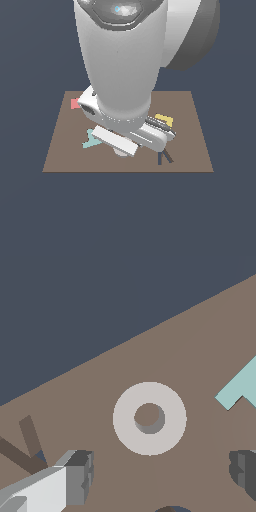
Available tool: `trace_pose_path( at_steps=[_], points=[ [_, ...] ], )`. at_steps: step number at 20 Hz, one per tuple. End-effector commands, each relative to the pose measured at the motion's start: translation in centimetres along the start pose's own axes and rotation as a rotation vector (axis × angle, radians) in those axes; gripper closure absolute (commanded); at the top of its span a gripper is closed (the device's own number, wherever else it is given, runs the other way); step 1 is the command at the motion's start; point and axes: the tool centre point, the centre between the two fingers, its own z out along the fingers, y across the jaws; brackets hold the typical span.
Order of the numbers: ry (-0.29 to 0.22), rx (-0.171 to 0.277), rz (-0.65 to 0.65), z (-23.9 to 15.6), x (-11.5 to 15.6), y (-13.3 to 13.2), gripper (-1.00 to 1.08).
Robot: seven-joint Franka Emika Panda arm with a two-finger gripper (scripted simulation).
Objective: Insert a designated object into the corresponding slot on a board.
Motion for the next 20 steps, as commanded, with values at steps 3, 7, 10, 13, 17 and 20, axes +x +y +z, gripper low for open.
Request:
trace_pose_path(
  at_steps=[3, 7, 10, 13, 17, 20],
  points=[
    [-0.001, 0.003, 0.087, 1.6, 1.1, -0.2, -0.92],
    [-0.002, 0.004, 0.134, 2.5, 1.7, -0.2, -0.92],
    [-0.002, 0.005, 0.152, 2.9, 1.9, -0.2, -0.92],
    [-0.002, 0.005, 0.153, 2.9, 1.9, -0.2, -0.92],
    [-0.002, 0.005, 0.144, 2.7, 1.8, -0.2, -0.92],
    [-0.002, 0.005, 0.146, 2.9, 1.8, -0.2, -0.92]
  ],
)
